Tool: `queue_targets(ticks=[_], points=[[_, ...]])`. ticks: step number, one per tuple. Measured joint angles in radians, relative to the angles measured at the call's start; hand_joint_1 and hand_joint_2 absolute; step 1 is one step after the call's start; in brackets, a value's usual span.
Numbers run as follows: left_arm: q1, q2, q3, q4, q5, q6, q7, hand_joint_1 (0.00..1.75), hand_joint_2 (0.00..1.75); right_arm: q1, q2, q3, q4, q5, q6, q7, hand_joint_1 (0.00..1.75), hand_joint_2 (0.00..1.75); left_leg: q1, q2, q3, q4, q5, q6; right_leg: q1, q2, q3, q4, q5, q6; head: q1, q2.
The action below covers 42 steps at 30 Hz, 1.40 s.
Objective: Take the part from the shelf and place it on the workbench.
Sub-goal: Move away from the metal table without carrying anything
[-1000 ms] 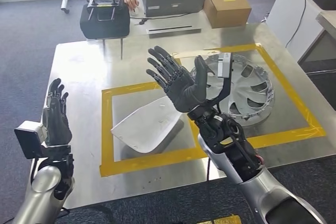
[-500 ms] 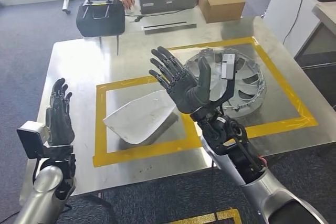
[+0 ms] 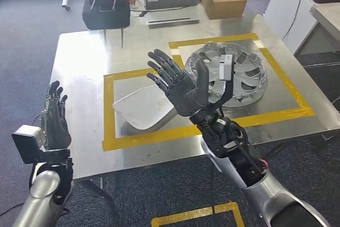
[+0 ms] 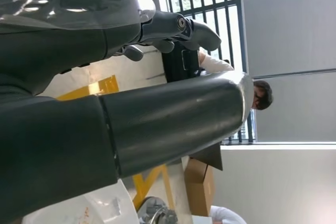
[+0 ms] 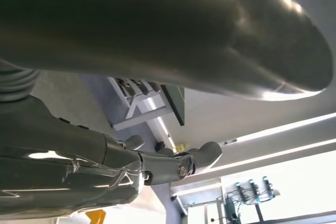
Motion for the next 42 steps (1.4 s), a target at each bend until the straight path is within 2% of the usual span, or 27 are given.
queue_targets(ticks=[2, 3, 4, 5, 7, 9, 12, 14, 17, 18, 19, 20, 22, 23, 25, 27, 28, 30, 32, 33, 34, 35, 36, 37, 39, 40, 42], points=[[0.000, 0.000, 0.000, 0.000, -0.001, -0.003, 0.000, 0.00, 0.00, 0.001, 0.000, 0.000, 0.000, 0.001, 0.000, 0.002, 0.00, 0.00, -0.002, 0.000, -0.020, 0.001, 0.015, 0.006, 0.000, 0.000, -0.037, 0.141, -0.087, 0.003, 0.009, 0.000], [0.001, 0.000, 0.000, 0.000, -0.001, -0.004, 0.000, 0.00, 0.00, 0.002, -0.001, 0.000, 0.000, 0.001, 0.000, 0.003, 0.00, 0.00, -0.004, 0.000, -0.030, 0.001, 0.023, 0.006, 0.000, 0.000, -0.042, 0.188, -0.104, 0.004, 0.012, 0.000], [0.001, 0.000, 0.000, 0.000, -0.002, -0.005, 0.001, 0.00, 0.00, 0.003, -0.001, 0.001, 0.000, 0.001, 0.001, 0.004, 0.00, 0.00, -0.005, 0.000, -0.040, 0.002, 0.030, 0.006, 0.001, 0.000, -0.031, 0.201, -0.099, 0.002, 0.015, 0.000], [0.001, 0.000, 0.000, 0.000, -0.002, -0.005, 0.001, 0.00, 0.00, 0.003, -0.001, 0.001, 0.000, 0.001, 0.002, 0.006, 0.00, 0.00, -0.007, 0.000, -0.048, 0.003, 0.037, 0.005, 0.001, 0.000, -0.001, 0.171, -0.076, -0.001, 0.019, 0.000], [0.001, 0.001, 0.000, 0.000, -0.004, -0.005, 0.001, 0.00, 0.00, 0.001, -0.001, 0.001, -0.001, 0.001, 0.004, 0.008, 0.00, 0.00, -0.009, -0.001, -0.060, 0.004, 0.049, 0.001, 0.005, 0.001, 0.096, 0.032, -0.027, -0.014, 0.027, 0.000], [-0.001, 0.001, 0.000, -0.001, -0.005, -0.005, 0.003, 0.00, 0.00, -0.001, -0.001, 0.001, -0.005, 0.001, 0.005, 0.009, 0.00, 0.00, -0.010, -0.001, -0.068, 0.004, 0.063, -0.008, 0.012, 0.003, 0.168, -0.092, -0.013, -0.026, 0.029, 0.000], [-0.001, 0.002, 0.000, -0.003, -0.006, -0.005, 0.007, 0.00, 0.00, -0.003, -0.001, 0.001, -0.009, 0.001, 0.006, 0.010, 0.00, 0.00, -0.006, 0.000, -0.076, -0.001, 0.082, -0.026, 0.016, 0.001, 0.177, -0.133, -0.002, -0.034, 0.033, 0.000], [-0.002, 0.003, 0.000, -0.004, -0.006, -0.005, 0.007, 0.00, 0.00, -0.005, -0.001, 0.002, -0.009, 0.001, 0.006, 0.010, 0.00, 0.00, -0.006, -0.002, -0.096, 0.034, 0.043, -0.039, 0.009, -0.004, 0.164, -0.144, 0.021, -0.043, 0.028, 0.000], [-0.002, 0.004, 0.000, -0.005, -0.006, -0.005, 0.008, 0.00, 0.00, -0.006, -0.001, 0.002, -0.011, 0.001, 0.006, 0.011, 0.00, 0.00, 0.001, -0.003, -0.162, 0.223, -0.095, -0.057, 0.007, -0.009, 0.127, -0.147, 0.054, -0.052, 0.007, 0.000], [-0.001, 0.005, 0.000, -0.005, -0.006, -0.005, 0.009, 0.00, 0.00, -0.006, -0.001, 0.002, -0.011, 0.001, 0.006, 0.011, 0.00, 0.00, 0.005, -0.003, -0.175, 0.280, -0.115, -0.062, 0.007, -0.010, 0.112, -0.146, 0.064, -0.052, 0.002, 0.000], [-0.001, 0.005, 0.000, -0.005, -0.006, -0.005, 0.010, 0.00, 0.00, -0.005, -0.001, 0.002, -0.011, 0.001, 0.006, 0.011, 0.00, 0.00, 0.008, -0.003, -0.174, 0.309, -0.112, -0.066, 0.007, -0.010, 0.098, -0.144, 0.074, -0.050, -0.003, 0.000], [-0.001, 0.005, 0.000, -0.005, -0.006, -0.005, 0.010, 0.00, 0.00, -0.005, -0.001, 0.002, -0.011, 0.001, 0.006, 0.011, 0.00, 0.00, 0.012, -0.003, -0.155, 0.302, -0.091, -0.069, 0.006, -0.010, 0.085, -0.142, 0.083, -0.048, -0.007, 0.000], [-0.003, 0.005, 0.000, -0.006, -0.006, -0.005, 0.010, 0.00, 0.00, -0.006, -0.001, 0.002, -0.012, 0.001, 0.006, 0.011, 0.00, 0.00, 0.019, -0.002, -0.067, 0.191, -0.040, -0.073, 0.004, -0.010, 0.060, -0.132, 0.096, -0.040, -0.012, 0.000], [-0.005, 0.005, 0.000, -0.007, -0.006, -0.005, 0.010, 0.00, 0.00, -0.007, -0.001, 0.002, -0.014, 0.001, 0.006, 0.010, 0.00, 0.00, 0.019, -0.003, -0.017, 0.117, -0.034, -0.072, 0.005, -0.010, 0.048, -0.124, 0.101, -0.035, -0.013, 0.000], [-0.008, 0.005, 0.000, -0.010, -0.006, -0.005, 0.011, 0.00, 0.00, -0.009, -0.001, 0.002, -0.017, 0.001, 0.006, 0.010, 0.00, 0.00, 0.014, -0.005, 0.036, 0.025, -0.041, -0.061, 0.006, -0.009, 0.031, -0.113, 0.112, -0.022, -0.011, 0.000], [-0.008, 0.005, 0.000, -0.011, -0.006, -0.005, 0.013, 0.00, 0.00, -0.008, -0.002, 0.002, -0.017, 0.001, 0.005, 0.012, 0.00, 0.00, 0.009, -0.005, 0.033, 0.010, -0.037, -0.040, 0.002, -0.009, 0.022, -0.112, 0.125, -0.008, -0.006, 0.000], [-0.009, 0.005, 0.000, -0.011, -0.006, -0.005, 0.015, 0.00, 0.00, -0.006, -0.002, 0.002, -0.017, 0.001, 0.005, 0.012, 0.00, 0.00, 0.008, -0.003, 0.027, 0.009, -0.030, -0.029, -0.001, -0.008, 0.016, -0.105, 0.118, -0.002, -0.007, 0.000], [-0.010, 0.005, 0.000, -0.011, -0.006, -0.005, 0.017, 0.00, 0.00, -0.002, -0.004, 0.002, -0.017, 0.001, 0.005, 0.013, 0.00, 0.00, 0.009, 0.000, 0.011, 0.004, -0.011, -0.009, -0.006, -0.005, -0.011, -0.037, 0.050, 0.005, -0.002, 0.000], [-0.010, 0.005, 0.000, -0.011, -0.006, -0.005, 0.017, 0.00, 0.00, -0.001, -0.004, 0.002, -0.016, 0.001, 0.006, 0.013, 0.00, 0.00, 0.006, 0.002, -0.010, 0.005, 0.006, -0.001, -0.007, -0.003, -0.048, 0.099, -0.050, 0.009, 0.008, 0.000], [-0.010, 0.005, 0.000, -0.011, -0.006, -0.005, 0.017, 0.00, 0.00, 0.000, -0.004, 0.002, -0.015, 0.001, 0.008, 0.012, 0.00, 0.00, 0.004, 0.002, -0.021, 0.006, 0.015, -0.001, -0.007, -0.003, -0.059, 0.161, -0.079, 0.010, 0.012, 0.000], [-0.010, 0.005, 0.000, -0.011, -0.006, -0.005, 0.017, 0.00, 0.00, 0.001, -0.004, 0.002, -0.014, 0.001, 0.009, 0.011, 0.00, 0.00, 0.003, 0.002, -0.032, 0.006, 0.023, -0.001, -0.007, -0.003, -0.057, 0.196, -0.086, 0.010, 0.014, 0.000], [-0.009, 0.005, 0.000, -0.011, -0.006, -0.004, 0.017, 0.00, 0.00, 0.002, -0.004, 0.002, -0.014, 0.001, 0.011, 0.010, 0.00, 0.00, 0.002, 0.001, -0.044, 0.008, 0.031, -0.002, -0.006, -0.003, -0.037, 0.194, -0.072, 0.009, 0.017, 0.000], [-0.009, 0.005, 0.000, -0.011, -0.005, -0.003, 0.017, 0.00, 0.00, 0.002, -0.004, 0.002, -0.013, 0.001, 0.013, 0.009, 0.00, 0.00, 0.002, 0.001, -0.054, 0.009, 0.039, -0.004, -0.006, -0.003, 0.000, 0.155, -0.046, 0.006, 0.021, 0.000], [-0.009, 0.005, 0.000, -0.011, -0.005, -0.001, 0.017, 0.00, 0.00, 0.001, -0.004, 0.002, -0.013, 0.001, 0.015, 0.008, 0.00, 0.00, 0.001, 0.000, -0.062, 0.009, 0.046, -0.007, -0.006, -0.002, 0.051, 0.088, -0.020, 0.002, 0.025, 0.000], [-0.009, 0.005, 0.000, -0.011, -0.005, 0.002, 0.016, 0.00, 0.00, -0.001, -0.004, 0.002, -0.013, 0.001, 0.019, 0.005, 0.00, 0.00, 0.000, -0.001, -0.073, 0.010, 0.060, -0.017, 0.000, 0.000, 0.143, -0.053, -0.004, -0.008, 0.032, 0.000], [-0.010, 0.005, 0.000, -0.011, -0.005, 0.003, 0.016, 0.00, 0.00, -0.001, -0.004, 0.002, -0.014, 0.001, 0.020, 0.004, 0.00, 0.00, 0.000, -0.001, -0.076, 0.009, 0.067, -0.023, 0.003, 0.002, 0.166, -0.097, -0.008, -0.012, 0.033, 0.000], [-0.009, 0.005, 0.000, -0.011, -0.004, 0.003, 0.015, 0.00, 0.00, -0.001, -0.004, 0.002, -0.014, 0.001, 0.021, 0.002, 0.00, 0.00, 0.001, 0.000, -0.081, 0.004, 0.084, -0.036, 0.007, 0.002, 0.172, -0.124, -0.006, -0.018, 0.033, 0.000]])
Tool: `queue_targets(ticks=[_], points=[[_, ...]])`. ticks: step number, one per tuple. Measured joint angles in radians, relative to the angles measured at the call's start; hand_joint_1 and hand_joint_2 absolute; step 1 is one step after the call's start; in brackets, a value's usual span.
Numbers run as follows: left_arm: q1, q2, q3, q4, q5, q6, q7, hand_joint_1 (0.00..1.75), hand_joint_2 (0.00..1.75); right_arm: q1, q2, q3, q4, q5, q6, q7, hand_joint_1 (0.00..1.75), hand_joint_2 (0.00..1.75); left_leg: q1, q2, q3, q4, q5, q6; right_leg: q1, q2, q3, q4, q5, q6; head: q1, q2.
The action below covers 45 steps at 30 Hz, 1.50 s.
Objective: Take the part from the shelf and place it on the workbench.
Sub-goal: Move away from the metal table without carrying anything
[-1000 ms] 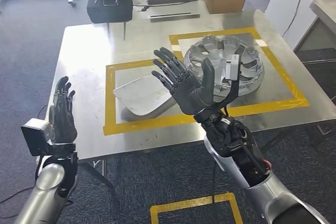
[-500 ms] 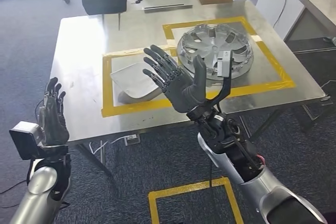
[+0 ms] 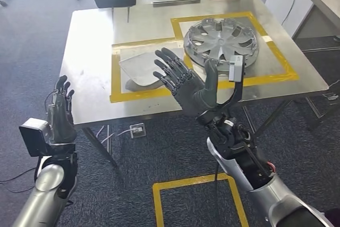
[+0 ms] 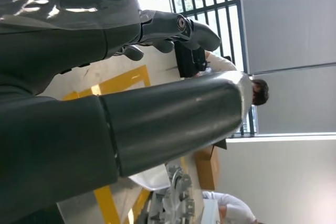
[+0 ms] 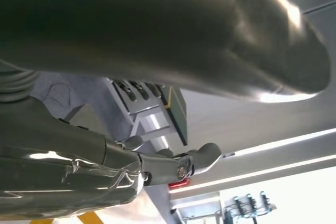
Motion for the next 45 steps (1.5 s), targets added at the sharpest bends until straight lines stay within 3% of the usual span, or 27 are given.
queue_targets(ticks=[2, 3, 5, 6, 7, 8, 9, 10, 12, 14, 16, 17, 19, 21, 22, 23, 24, 26, 28, 29, 32, 37, 39, 41, 43, 45], points=[[0.000, 0.001, 0.000, 0.000, 0.000, 0.000, 0.000, 0.00, 0.00, -0.001, 0.000, 0.000, 0.000, 0.000, 0.000, 0.000, 0.00, 0.00, 0.001, -0.001, -0.012, 0.015, -0.018, -0.010, -0.004, -0.005, -0.011, -0.006, 0.019, -0.009, -0.004, 0.000], [0.000, 0.002, 0.000, 0.000, 0.000, 0.000, 0.000, 0.00, 0.00, -0.001, 0.000, 0.001, 0.000, 0.000, 0.000, -0.001, 0.00, 0.00, 0.001, -0.002, -0.029, 0.052, -0.053, -0.014, -0.006, -0.008, -0.020, -0.009, 0.030, -0.015, -0.010, 0.000], [0.001, 0.002, 0.000, 0.000, 0.001, 0.000, -0.001, 0.00, 0.00, -0.001, 0.000, 0.002, 0.000, 0.000, 0.000, -0.001, 0.00, 0.00, 0.003, -0.002, -0.077, 0.184, -0.152, -0.021, -0.006, -0.010, -0.045, -0.009, 0.050, -0.024, -0.025, 0.000], [0.003, 0.003, 0.000, 0.000, 0.001, 0.000, -0.001, 0.00, 0.00, -0.001, 0.000, 0.002, 0.000, 0.000, 0.000, -0.001, 0.00, 0.00, 0.004, -0.002, -0.098, 0.254, -0.186, -0.024, -0.005, -0.011, -0.060, -0.008, 0.059, -0.025, -0.031, 0.000], [0.005, 0.004, 0.000, 0.000, 0.002, 0.000, -0.001, 0.00, 0.00, -0.001, 0.000, 0.002, 0.000, 0.000, 0.000, -0.001, 0.00, 0.00, 0.004, -0.002, -0.107, 0.302, -0.196, -0.026, -0.004, -0.011, -0.074, -0.006, 0.068, -0.026, -0.035, 0.000], [0.006, 0.004, 0.000, 0.000, 0.002, 0.000, -0.001, 0.00, 0.00, -0.001, 0.000, 0.003, 0.001, 0.000, 0.000, -0.001, 0.00, 0.00, 0.004, -0.002, -0.100, 0.317, -0.185, -0.027, -0.003, -0.011, -0.088, -0.002, 0.076, -0.025, -0.038, 0.000], [0.006, 0.005, 0.000, 0.000, 0.002, 0.000, 0.000, 0.00, 0.00, 0.000, 0.000, 0.003, 0.001, 0.000, 0.000, -0.001, 0.00, 0.00, 0.004, -0.002, -0.074, 0.293, -0.158, -0.026, -0.003, -0.011, -0.101, 0.002, 0.083, -0.023, -0.042, 0.000], [0.005, 0.006, 0.000, 0.000, 0.002, 0.001, 0.001, 0.00, 0.00, 0.000, 0.000, 0.003, 0.001, 0.000, 0.000, 0.000, 0.00, 0.00, 0.004, -0.002, -0.029, 0.236, -0.131, -0.024, -0.003, -0.011, -0.113, 0.007, 0.089, -0.021, -0.044, 0.000], [0.004, 0.006, 0.000, -0.002, 0.002, 0.002, 0.004, 0.00, 0.00, -0.001, 0.000, 0.002, 0.000, 0.000, -0.001, 0.000, 0.00, 0.00, 0.000, -0.002, 0.070, 0.088, -0.113, -0.014, -0.001, -0.010, -0.133, 0.016, 0.100, -0.014, -0.046, 0.000], [0.005, 0.006, 0.000, -0.004, 0.002, 0.002, 0.006, 0.00, 0.00, -0.002, 0.000, 0.002, 0.000, 0.000, -0.002, 0.000, 0.00, 0.00, -0.006, -0.004, 0.110, 0.013, -0.120, -0.003, 0.000, -0.011, -0.143, 0.017, 0.113, -0.004, -0.043, 0.000], [0.006, 0.007, 0.000, -0.005, 0.002, 0.004, 0.007, 0.00, 0.00, -0.001, 0.000, 0.001, 0.001, 0.000, -0.001, 0.000, 0.00, 0.00, -0.005, -0.002, 0.102, 0.004, -0.108, 0.010, -0.002, -0.009, -0.150, 0.017, 0.121, 0.007, -0.041, 0.000], [0.006, 0.006, 0.000, -0.005, 0.002, 0.006, 0.007, 0.00, 0.00, 0.000, 0.000, 0.001, 0.001, 0.000, -0.001, -0.001, 0.00, 0.00, -0.003, 0.000, 0.097, 0.001, -0.101, 0.017, -0.003, -0.007, -0.158, 0.029, 0.106, 0.013, -0.041, 0.000], [0.005, 0.006, 0.000, -0.005, 0.002, 0.011, 0.007, 0.00, 0.00, 0.001, -0.001, 0.000, 0.003, 0.000, 0.003, -0.004, 0.00, 0.00, 0.001, 0.004, 0.085, -0.003, -0.086, 0.030, -0.006, -0.005, -0.188, 0.112, 0.031, 0.021, -0.033, 0.000], [0.005, 0.006, 0.000, -0.005, 0.002, 0.017, 0.007, 0.00, 0.00, 0.002, -0.001, 0.001, 0.008, 0.000, 0.011, -0.007, 0.00, 0.00, 0.001, 0.005, 0.069, -0.002, -0.073, 0.035, -0.008, -0.004, -0.226, 0.253, -0.056, 0.028, -0.023, 0.000], [0.006, 0.006, 0.000, -0.005, 0.003, 0.021, 0.008, 0.00, 0.00, 0.002, -0.001, 0.001, 0.011, 0.000, 0.015, -0.008, 0.00, 0.00, 0.001, 0.005, 0.060, -0.002, -0.066, 0.035, -0.009, -0.004, -0.233, 0.305, -0.074, 0.031, -0.020, 0.000], [0.007, 0.007, 0.000, -0.005, 0.003, 0.023, 0.009, 0.00, 0.00, 0.002, -0.001, 0.001, 0.014, 0.000, 0.018, -0.009, 0.00, 0.00, 0.001, 0.005, 0.050, -0.001, -0.059, 0.033, -0.011, -0.004, -0.225, 0.324, -0.071, 0.033, -0.017, 0.000], [0.009, 0.007, 0.000, -0.005, 0.003, 0.026, 0.010, 0.00, 0.00, 0.002, -0.001, 0.001, 0.017, 0.000, 0.021, -0.009, 0.00, 0.00, 0.002, 0.004, 0.041, 0.000, -0.052, 0.030, -0.013, -0.005, -0.199, 0.304, -0.050, 0.035, -0.013, 0.000], [0.010, 0.007, 0.000, -0.005, 0.003, 0.029, 0.010, 0.00, 0.00, 0.001, -0.001, 0.001, 0.020, 0.000, 0.023, -0.010, 0.00, 0.00, 0.004, 0.003, 0.026, 0.005, -0.043, 0.022, -0.018, -0.004, -0.109, 0.176, -0.001, 0.037, -0.005, 0.000], [0.010, 0.008, 0.000, -0.006, 0.003, 0.031, 0.010, 0.00, 0.00, -0.001, 0.000, 0.002, 0.021, 0.000, 0.024, -0.011, 0.00, 0.00, 0.004, 0.002, 0.014, 0.009, -0.032, 0.009, -0.015, 0.001, -0.038, 0.056, 0.012, 0.034, 0.000, 0.000], [0.011, 0.008, 0.000, -0.006, 0.003, 0.032, 0.010, 0.00, 0.00, -0.001, 0.000, 0.002, 0.021, 0.000, 0.024, -0.012, 0.00, 0.00, 0.003, 0.002, 0.010, 0.009, -0.025, 0.003, -0.012, 0.003, -0.026, 0.029, 0.010, 0.031, 0.000, 0.000], [0.012, 0.008, 0.000, -0.006, 0.002, 0.032, 0.010, 0.00, 0.00, 0.000, 0.000, 0.002, 0.024, 0.001, 0.024, -0.011, 0.00, 0.00, 0.003, 0.002, 0.005, 0.004, -0.006, -0.015, -0.006, 0.004, -0.033, 0.021, 0.021, 0.015, -0.002, 0.000], [0.012, 0.010, 0.000, -0.006, 0.002, 0.033, 0.011, 0.00, 0.00, -0.001, 0.000, 0.003, 0.024, 0.001, 0.024, -0.011, 0.00, 0.00, 0.004, 0.002, -0.002, 0.009, -0.013, -0.020, -0.011, 0.000, -0.037, 0.016, 0.030, 0.004, -0.004, 0.000], [0.013, 0.013, 0.000, -0.006, 0.002, 0.037, 0.014, 0.00, 0.00, -0.002, 0.000, 0.004, 0.025, 0.001, 0.024, -0.008, 0.00, 0.00, 0.007, 0.002, -0.053, 0.176, -0.113, -0.025, -0.007, -0.005, -0.071, 0.015, 0.058, -0.016, -0.025, 0.000], [0.015, 0.016, 0.000, -0.007, 0.002, 0.041, 0.019, 0.00, 0.00, -0.003, 0.000, 0.005, 0.027, 0.000, 0.024, -0.005, 0.00, 0.00, 0.006, 0.002, -0.057, 0.280, -0.161, -0.021, 0.004, -0.007, -0.115, 0.017, 0.091, -0.030, -0.045, 0.000], [0.014, 0.016, 0.000, -0.010, 0.003, 0.042, 0.020, 0.00, 0.00, -0.004, 0.000, 0.005, 0.028, 0.000, 0.024, -0.005, 0.00, 0.00, -0.002, 0.002, 0.042, 0.139, -0.118, -0.003, 0.009, -0.007, -0.133, 0.020, 0.105, -0.027, -0.047, 0.000], [0.011, 0.016, 0.000, -0.015, 0.003, 0.042, 0.020, 0.00, 0.00, -0.006, 0.000, 0.005, 0.028, 0.000, 0.024, -0.005, 0.00, 0.00, -0.011, 0.002, 0.107, 0.028, -0.116, 0.011, 0.009, -0.008, -0.144, 0.021, 0.120, -0.019, -0.045, 0.000]])
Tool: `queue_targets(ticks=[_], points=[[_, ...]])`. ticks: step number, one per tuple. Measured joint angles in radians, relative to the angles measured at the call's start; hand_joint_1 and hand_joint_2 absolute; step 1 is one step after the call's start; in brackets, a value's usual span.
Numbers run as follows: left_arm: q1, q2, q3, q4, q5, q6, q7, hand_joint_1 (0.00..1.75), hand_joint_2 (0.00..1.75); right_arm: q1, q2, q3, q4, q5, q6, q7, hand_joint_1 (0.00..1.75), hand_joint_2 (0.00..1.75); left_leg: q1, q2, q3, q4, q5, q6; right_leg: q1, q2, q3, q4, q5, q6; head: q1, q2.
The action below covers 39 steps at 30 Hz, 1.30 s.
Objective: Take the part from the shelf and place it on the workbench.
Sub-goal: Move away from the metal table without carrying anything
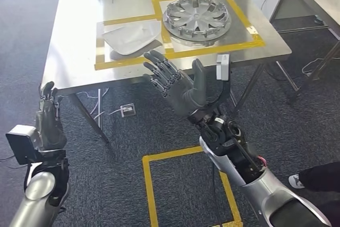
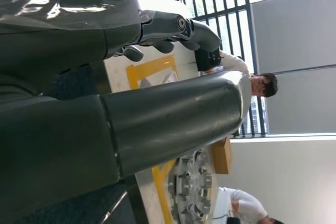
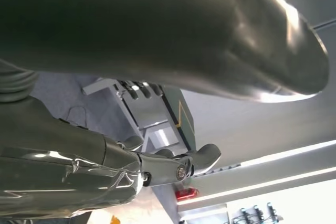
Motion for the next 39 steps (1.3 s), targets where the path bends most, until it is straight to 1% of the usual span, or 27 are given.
queue_targets(ticks=[2, 3, 4, 5, 7, 8, 9, 10, 11, 13, 15, 17, 19, 21, 23, 24, 25, 26, 28, 30, 31, 33, 34, 35, 36, 38, 39], points=[[-0.001, 0.000, 0.000, -0.003, 0.000, 0.000, 0.000, 0.00, 0.00, -0.001, 0.000, 0.001, 0.001, 0.000, 0.000, 0.000, 0.00, 0.00, -0.004, 0.000, 0.006, -0.032, 0.006, 0.009, -0.003, -0.001, -0.007, -0.004, 0.017, 0.013, 0.002, 0.000], [0.000, 0.000, 0.000, -0.003, 0.000, 0.000, 0.000, 0.00, 0.00, -0.001, 0.000, 0.001, 0.002, 0.000, 0.000, 0.000, 0.00, 0.00, -0.003, 0.002, 0.001, -0.037, 0.016, 0.013, -0.004, 0.000, -0.012, -0.003, 0.015, 0.019, 0.000, 0.000], [0.001, 0.000, 0.000, -0.003, 0.000, 0.000, 0.001, 0.00, 0.00, -0.002, 0.000, 0.002, 0.004, 0.000, 0.000, 0.001, 0.00, 0.00, 0.001, 0.004, -0.004, -0.042, 0.026, 0.016, -0.005, 0.002, -0.020, 0.012, -0.005, 0.025, 0.001, 0.000], [0.001, 0.000, 0.000, -0.003, 0.000, 0.000, 0.001, 0.00, 0.00, -0.002, 0.000, 0.002, 0.004, -0.001, 0.000, 0.001, 0.00, 0.00, 0.005, 0.006, -0.011, -0.047, 0.037, 0.021, -0.006, 0.004, -0.032, 0.047, -0.042, 0.031, 0.005, 0.000], [0.002, 0.000, 0.000, -0.003, 0.000, 0.000, 0.001, 0.00, 0.00, -0.002, 0.000, 0.002, 0.006, -0.001, 0.000, 0.003, 0.00, 0.00, 0.007, 0.008, -0.029, -0.048, 0.055, 0.026, -0.013, 0.006, -0.063, 0.175, -0.145, 0.044, 0.016, 0.000], [0.003, 0.000, 0.000, -0.003, 0.000, 0.000, 0.001, 0.00, 0.00, -0.002, 0.000, 0.003, 0.007, -0.002, 0.000, 0.004, 0.00, 0.00, 0.007, 0.009, -0.039, -0.048, 0.063, 0.026, -0.017, 0.006, -0.074, 0.242, -0.178, 0.050, 0.019, 0.000], [0.004, 0.000, 0.000, -0.003, 0.000, 0.000, 0.001, 0.00, 0.00, -0.002, 0.000, 0.003, 0.008, -0.003, 0.000, 0.004, 0.00, 0.00, 0.009, 0.009, -0.049, -0.047, 0.072, 0.024, -0.020, 0.006, -0.076, 0.287, -0.189, 0.056, 0.021, 0.000], [0.004, 0.000, 0.000, -0.003, 0.000, 0.001, 0.001, 0.00, 0.00, -0.002, 0.000, 0.004, 0.009, -0.004, 0.000, 0.005, 0.00, 0.00, 0.011, 0.009, -0.061, -0.046, 0.080, 0.021, -0.025, 0.005, -0.062, 0.298, -0.175, 0.062, 0.023, 0.000], [0.005, 0.000, 0.000, -0.003, 0.000, 0.001, 0.001, 0.00, 0.00, -0.003, 0.000, 0.004, 0.010, -0.005, 0.000, 0.005, 0.00, 0.00, 0.015, 0.009, -0.073, -0.043, 0.087, 0.016, -0.029, 0.005, -0.033, 0.272, -0.147, 0.068, 0.026, 0.000], [0.006, 0.001, 0.000, -0.005, 0.000, 0.002, 0.002, 0.00, 0.00, -0.006, 0.000, 0.005, 0.011, -0.005, 0.000, 0.006, 0.00, 0.00, 0.020, 0.007, -0.097, -0.033, 0.101, 0.004, -0.037, 0.006, 0.061, 0.143, -0.108, 0.077, 0.036, 0.000], [0.005, 0.002, 0.000, -0.008, 0.000, 0.002, 0.003, 0.00, 0.00, -0.012, 0.000, 0.005, 0.011, -0.005, 0.001, 0.005, 0.00, 0.00, 0.021, 0.006, -0.114, -0.023, 0.115, -0.011, -0.035, 0.010, 0.129, 0.030, -0.115, 0.072, 0.043, 0.000], [0.005, 0.002, 0.000, -0.009, 0.000, 0.002, 0.003, 0.00, 0.00, -0.014, 0.000, 0.006, 0.011, -0.005, 0.001, 0.004, 0.00, 0.00, 0.020, 0.006, -0.123, -0.024, 0.134, -0.025, -0.029, 0.014, 0.134, 0.002, -0.122, 0.057, 0.043, 0.000], [0.005, 0.004, -0.001, -0.009, 0.000, 0.002, 0.003, 0.00, 0.00, -0.015, 0.000, 0.006, 0.012, -0.005, 0.002, 0.004, 0.00, 0.00, 0.023, 0.006, -0.137, -0.010, 0.119, -0.036, -0.029, 0.010, 0.118, 0.001, -0.106, 0.037, 0.037, 0.000], [0.005, 0.006, -0.001, -0.009, 0.000, 0.002, 0.004, 0.00, 0.00, -0.016, 0.000, 0.006, 0.012, -0.005, 0.003, 0.005, 0.00, 0.00, 0.027, 0.005, -0.171, 0.076, 0.033, -0.043, -0.030, 0.006, 0.095, -0.002, -0.083, 0.015, 0.022, 0.000], [0.006, 0.008, -0.001, -0.009, 0.000, 0.002, 0.004, 0.00, 0.00, -0.016, 0.000, 0.006, 0.012, -0.005, 0.003, 0.005, 0.00, 0.00, 0.028, 0.005, -0.212, 0.217, -0.060, -0.047, -0.024, 0.004, 0.066, -0.001, -0.061, 0.004, 0.007, 0.000], [0.006, 0.009, -0.001, -0.009, 0.000, 0.002, 0.004, 0.00, 0.00, -0.016, 0.000, 0.007, 0.013, -0.005, 0.003, 0.005, 0.00, 0.00, 0.028, 0.004, -0.220, 0.271, -0.075, -0.048, -0.021, 0.004, 0.051, -0.001, -0.050, 0.002, 0.002, 0.000], [0.007, 0.010, -0.001, -0.009, 0.000, 0.002, 0.004, 0.00, 0.00, -0.016, 0.000, 0.007, 0.013, -0.005, 0.003, 0.005, 0.00, 0.00, 0.028, 0.004, -0.215, 0.297, -0.067, -0.047, -0.018, 0.003, 0.036, 0.000, -0.038, 0.001, -0.001, 0.000], [0.007, 0.010, -0.001, -0.009, 0.000, 0.002, 0.004, 0.00, 0.00, -0.016, 0.000, 0.007, 0.013, -0.005, 0.003, 0.005, 0.00, 0.00, 0.028, 0.004, -0.193, 0.289, -0.043, -0.044, -0.015, 0.003, 0.022, 0.000, -0.027, 0.002, -0.003, 0.000], [0.005, 0.010, -0.001, -0.010, 0.000, 0.002, 0.004, 0.00, 0.00, -0.017, 0.000, 0.007, 0.014, -0.005, 0.003, 0.005, 0.00, 0.00, 0.024, 0.004, -0.098, 0.179, -0.003, -0.031, -0.012, 0.004, -0.001, 0.001, -0.006, 0.005, -0.005, 0.000], [0.001, 0.010, -0.001, -0.015, 0.000, 0.002, 0.003, 0.00, 0.00, -0.018, 0.000, 0.006, 0.013, -0.005, 0.003, 0.005, 0.00, 0.00, 0.014, 0.004, 0.003, 0.034, -0.015, -0.016, -0.010, 0.004, -0.014, 0.000, 0.012, 0.013, -0.004, 0.000], [-0.001, 0.010, -0.001, -0.018, 0.000, 0.002, 0.003, 0.00, 0.00, -0.019, 0.000, 0.006, 0.013, -0.005, 0.003, 0.005, 0.00, 0.00, 0.009, 0.004, 0.028, -0.009, -0.025, -0.010, -0.012, 0.004, -0.018, -0.002, 0.020, 0.019, -0.002, 0.000], [-0.003, 0.010, -0.001, -0.019, 0.001, 0.001, 0.003, 0.00, 0.00, -0.019, 0.000, 0.006, 0.013, -0.003, 0.001, 0.005, 0.00, 0.00, 0.004, 0.006, 0.029, -0.034, -0.018, 0.003, -0.016, 0.003, -0.023, -0.008, 0.036, 0.033, 0.000, 0.000], [-0.004, 0.010, -0.001, -0.020, 0.002, 0.001, 0.002, 0.00, 0.00, -0.018, 0.000, 0.006, 0.013, -0.002, -0.002, 0.006, 0.00, 0.00, 0.005, 0.007, 0.025, -0.037, -0.009, 0.010, -0.018, 0.004, -0.029, -0.001, 0.028, 0.038, -0.001, 0.000], [-0.004, 0.010, -0.001, -0.020, 0.002, 0.000, 0.002, 0.00, 0.00, -0.017, 0.000, 0.005, 0.013, -0.001, -0.005, 0.006, 0.00, 0.00, 0.006, 0.008, 0.019, -0.040, 0.001, 0.018, -0.019, 0.004, -0.041, 0.026, 0.005, 0.043, 0.001, 0.000], [-0.004, 0.009, -0.001, -0.020, 0.003, 0.000, 0.001, 0.00, 0.00, -0.016, 0.000, 0.005, 0.013, 0.000, -0.008, 0.006, 0.00, 0.00, 0.009, 0.010, 0.012, -0.042, 0.010, 0.024, -0.020, 0.005, -0.060, 0.076, -0.034, 0.047, 0.005, 0.000], [-0.002, 0.009, -0.001, -0.020, 0.004, 0.000, 0.000, 0.00, 0.00, -0.013, 0.000, 0.005, 0.013, 0.000, -0.012, 0.007, 0.00, 0.00, 0.008, 0.011, -0.006, -0.041, 0.025, 0.030, -0.022, 0.006, -0.107, 0.224, -0.124, 0.054, 0.012, 0.000], [0.000, 0.009, -0.001, -0.020, 0.004, 0.000, -0.001, 0.00, 0.00, -0.011, 0.000, 0.005, 0.014, 0.001, -0.014, 0.008, 0.00, 0.00, 0.008, 0.011, -0.015, -0.041, 0.033, 0.029, -0.022, 0.006, -0.120, 0.282, -0.151, 0.058, 0.015, 0.000]])
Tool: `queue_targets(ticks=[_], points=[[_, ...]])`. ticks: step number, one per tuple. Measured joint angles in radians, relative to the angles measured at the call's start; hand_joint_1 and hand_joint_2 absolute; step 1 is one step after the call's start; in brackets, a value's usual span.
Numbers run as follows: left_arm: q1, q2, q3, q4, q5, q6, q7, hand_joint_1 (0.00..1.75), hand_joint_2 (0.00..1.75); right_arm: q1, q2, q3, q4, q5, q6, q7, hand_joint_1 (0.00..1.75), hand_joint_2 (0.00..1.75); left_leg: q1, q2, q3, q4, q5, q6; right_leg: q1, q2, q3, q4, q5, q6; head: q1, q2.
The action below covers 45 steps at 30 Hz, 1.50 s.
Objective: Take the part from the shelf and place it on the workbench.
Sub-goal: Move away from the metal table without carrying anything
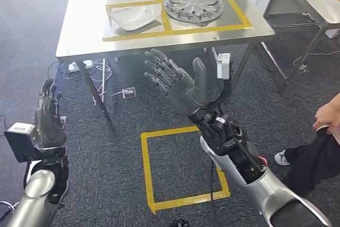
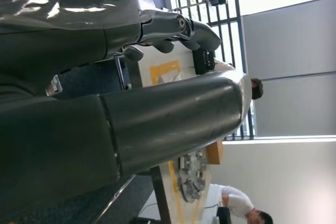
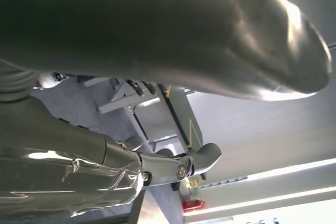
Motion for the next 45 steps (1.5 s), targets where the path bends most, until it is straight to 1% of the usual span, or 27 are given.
queue_targets(ticks=[1, 2, 5, 6, 7, 9, 11, 12, 14, 15, 16, 17, 18, 20, 22, 24, 26, 28, 30, 31, 32, 33, 35, 37, 40, 42, 45], points=[[0.003, 0.000, 0.000, 0.000, 0.001, 0.001, 0.000, 0.00, 0.00, 0.002, 0.000, 0.001, 0.000, 0.002, -0.002, 0.001, 0.00, 0.00, 0.000, 0.000, -0.008, 0.001, 0.006, -0.001, -0.001, 0.000, 0.005, 0.023, -0.009, 0.002, 0.002, 0.000], [0.006, 0.000, 0.000, 0.000, 0.001, 0.002, 0.000, 0.00, 0.00, 0.004, 0.000, 0.001, 0.000, 0.005, -0.005, 0.002, 0.00, 0.00, 0.000, -0.001, -0.015, 0.002, 0.012, -0.004, -0.002, -0.001, 0.032, 0.001, 0.002, 0.003, 0.006, 0.000], [0.013, 0.001, 0.000, -0.002, 0.002, 0.007, 0.000, 0.00, 0.00, 0.004, 0.000, 0.003, -0.001, 0.021, -0.014, 0.000, 0.00, 0.00, -0.001, -0.001, -0.030, 0.012, 0.020, -0.013, -0.002, -0.001, 0.172, -0.209, 0.059, -0.004, 0.019, 0.000], [0.017, 0.001, 0.000, -0.004, 0.002, 0.008, 0.000, 0.00, 0.00, 0.005, 0.000, 0.004, -0.002, 0.028, -0.019, -0.002, 0.00, 0.00, -0.002, -0.001, -0.034, 0.016, 0.022, -0.017, 0.000, -0.001, 0.198, -0.255, 0.065, -0.010, 0.021, 0.000], [0.021, 0.002, 0.000, -0.006, 0.002, 0.008, -0.001, 0.00, 0.00, 0.007, 0.000, 0.006, -0.004, 0.037, -0.026, -0.005, 0.00, 0.00, -0.004, -0.001, -0.039, 0.018, 0.025, -0.022, 0.003, 0.000, 0.206, -0.275, 0.064, -0.015, 0.021, 0.000], [0.034, 0.003, 0.000, -0.013, 0.001, 0.008, -0.001, 0.00, 0.00, 0.014, 0.000, 0.008, -0.009, 0.061, -0.041, -0.009, 0.00, 0.00, -0.005, 0.000, -0.045, 0.019, 0.031, -0.034, 0.004, 0.000, 0.203, -0.279, 0.070, -0.029, 0.017, 0.000], [0.045, 0.005, 0.000, -0.021, -0.005, 0.008, -0.001, 0.00, 0.00, 0.020, 0.000, 0.009, -0.019, 0.087, -0.056, -0.009, 0.00, 0.00, -0.004, -0.002, -0.059, 0.047, 0.009, -0.045, 0.000, -0.001, 0.199, -0.285, 0.080, -0.044, 0.011, 0.000], [0.049, 0.006, 0.001, -0.025, -0.009, 0.009, -0.001, 0.00, 0.00, 0.022, 0.000, 0.009, -0.025, 0.097, -0.061, -0.007, 0.00, 0.00, -0.002, -0.004, -0.080, 0.091, -0.021, -0.051, -0.002, -0.003, 0.196, -0.288, 0.086, -0.051, 0.004, 0.000], [0.061, 0.006, 0.002, -0.032, -0.016, 0.010, 0.001, 0.00, 0.00, 0.028, 0.000, 0.010, -0.035, 0.114, -0.069, -0.003, 0.00, 0.00, 0.002, -0.005, -0.141, 0.232, -0.096, -0.060, -0.001, -0.005, 0.184, -0.288, 0.094, -0.058, -0.009, 0.000], [0.069, 0.007, 0.002, -0.034, -0.018, 0.010, 0.002, 0.00, 0.00, 0.034, 0.000, 0.010, -0.038, 0.118, -0.071, -0.001, 0.00, 0.00, 0.004, -0.005, -0.168, 0.295, -0.121, -0.064, -0.001, -0.005, 0.179, -0.288, 0.097, -0.059, -0.014, 0.000], [0.075, 0.007, 0.003, -0.036, -0.020, 0.010, 0.002, 0.00, 0.00, 0.038, 0.000, 0.010, -0.041, 0.122, -0.072, 0.000, 0.00, 0.00, 0.005, -0.005, -0.179, 0.326, -0.128, -0.066, 0.000, -0.005, 0.174, -0.288, 0.101, -0.058, -0.016, 0.000], [0.080, 0.007, 0.003, -0.037, -0.020, 0.010, 0.003, 0.00, 0.00, 0.042, 0.000, 0.011, -0.043, 0.123, -0.073, 0.002, 0.00, 0.00, 0.006, -0.005, -0.169, 0.315, -0.115, -0.067, -0.001, -0.004, 0.170, -0.287, 0.104, -0.056, -0.018, 0.000], [0.082, 0.007, 0.003, -0.040, -0.021, 0.010, 0.003, 0.00, 0.00, 0.044, 0.000, 0.011, -0.046, 0.123, -0.073, 0.003, 0.00, 0.00, 0.008, -0.005, -0.139, 0.263, -0.087, -0.066, -0.001, -0.003, 0.168, -0.286, 0.106, -0.054, -0.019, 0.000], [0.083, 0.007, 0.005, -0.046, -0.022, 0.008, 0.003, 0.00, 0.00, 0.044, 0.000, 0.012, -0.052, 0.124, -0.076, 0.004, 0.00, 0.00, 0.010, -0.009, -0.055, 0.113, -0.031, -0.063, 0.000, 0.000, 0.162, -0.283, 0.110, -0.047, -0.022, 0.000], [0.085, 0.007, 0.006, -0.053, -0.022, 0.005, 0.003, 0.00, 0.00, 0.045, 0.000, 0.013, -0.058, 0.124, -0.079, 0.004, 0.00, 0.00, 0.009, -0.013, -0.015, 0.032, -0.011, -0.054, 0.004, 0.002, 0.157, -0.281, 0.114, -0.036, -0.020, 0.000], [0.089, 0.008, 0.007, -0.056, -0.022, 0.002, 0.003, 0.00, 0.00, 0.050, 0.000, 0.015, -0.062, 0.124, -0.081, 0.004, 0.00, 0.00, 0.006, -0.014, -0.018, 0.026, -0.007, -0.039, 0.003, 0.004, 0.154, -0.284, 0.120, -0.024, -0.016, 0.000], [0.090, 0.008, 0.007, -0.059, -0.022, 0.001, 0.003, 0.00, 0.00, 0.054, 0.000, 0.015, -0.066, 0.124, -0.082, 0.004, 0.00, 0.00, 0.006, -0.011, -0.021, 0.022, 0.001, -0.023, -0.001, 0.004, 0.142, -0.264, 0.103, -0.013, -0.013, 0.000], [0.090, 0.008, 0.008, -0.063, -0.023, 0.000, 0.002, 0.00, 0.00, 0.056, 0.000, 0.016, -0.068, 0.124, -0.083, 0.004, 0.00, 0.00, 0.007, -0.006, -0.024, 0.018, 0.008, -0.011, -0.002, 0.003, 0.101, -0.167, 0.038, -0.007, -0.004, 0.000], [0.092, 0.008, 0.010, -0.063, -0.025, -0.001, 0.001, 0.00, 0.00, 0.061, 0.000, 0.017, -0.068, 0.125, -0.082, 0.005, 0.00, 0.00, 0.003, -0.003, -0.029, 0.019, 0.011, -0.006, -0.002, 0.003, 0.047, -0.023, -0.031, -0.004, 0.008, 0.000], [0.094, 0.008, 0.011, -0.063, -0.026, -0.002, 0.001, 0.00, 0.00, 0.065, 0.000, 0.017, -0.068, 0.125, -0.082, 0.006, 0.00, 0.00, 0.002, -0.002, -0.031, 0.019, 0.012, -0.004, -0.002, 0.003, 0.034, 0.020, -0.044, -0.004, 0.011, 0.000], [0.095, 0.008, 0.012, -0.063, -0.027, -0.003, 0.000, 0.00, 0.00, 0.068, 0.000, 0.017, -0.068, 0.126, -0.081, 0.006, 0.00, 0.00, 0.000, -0.001, -0.031, 0.020, 0.012, -0.004, -0.002, 0.003, 0.040, 0.023, -0.037, -0.006, 0.014, 0.000], [0.096, 0.008, 0.013, -0.063, -0.028, -0.005, -0.001, 0.00, 0.00, 0.070, 0.000, 0.017, -0.068, 0.126, -0.080, 0.006, 0.00, 0.00, -0.002, 0.000, -0.031, 0.020, 0.012, -0.004, -0.001, 0.002, 0.066, -0.018, -0.013, -0.010, 0.017, 0.000], [0.097, 0.007, 0.015, -0.064, -0.030, -0.009, -0.002, 0.00, 0.00, 0.070, 0.000, 0.016, -0.069, 0.127, -0.078, 0.006, 0.00, 0.00, -0.005, 0.002, -0.029, 0.021, 0.013, -0.005, 0.006, -0.007, 0.146, -0.162, 0.047, -0.024, 0.025, 0.000], [0.097, 0.007, 0.016, -0.064, -0.032, -0.009, -0.003, 0.00, 0.00, 0.068, 0.000, 0.016, -0.071, 0.127, -0.076, 0.006, 0.00, 0.00, -0.008, 0.005, -0.033, 0.023, 0.015, -0.011, 0.014, -0.018, 0.195, -0.260, 0.070, -0.037, 0.027, 0.000], [0.098, 0.006, 0.018, -0.064, -0.033, -0.009, -0.003, 0.00, 0.00, 0.067, 0.001, 0.015, -0.073, 0.132, -0.075, 0.006, 0.00, 0.00, -0.008, 0.013, -0.043, 0.025, 0.019, -0.027, 0.014, -0.013, 0.203, -0.286, 0.073, -0.046, 0.028, 0.000], [0.097, 0.006, 0.020, -0.065, -0.033, -0.009, -0.003, 0.00, 0.00, 0.066, 0.002, 0.015, -0.074, 0.136, -0.074, 0.006, 0.00, 0.00, -0.007, 0.007, -0.060, 0.064, -0.009, -0.039, 0.007, -0.009, 0.204, -0.296, 0.083, -0.054, 0.021, 0.000], [0.099, 0.007, 0.021, -0.066, -0.033, -0.010, -0.002, 0.00, 0.00, 0.067, 0.004, 0.016, -0.075, 0.139, -0.074, 0.006, 0.00, 0.00, 0.000, -0.005, -0.152, 0.257, -0.103, -0.055, 0.005, -0.002, 0.196, -0.299, 0.091, -0.062, 0.000, 0.000]])
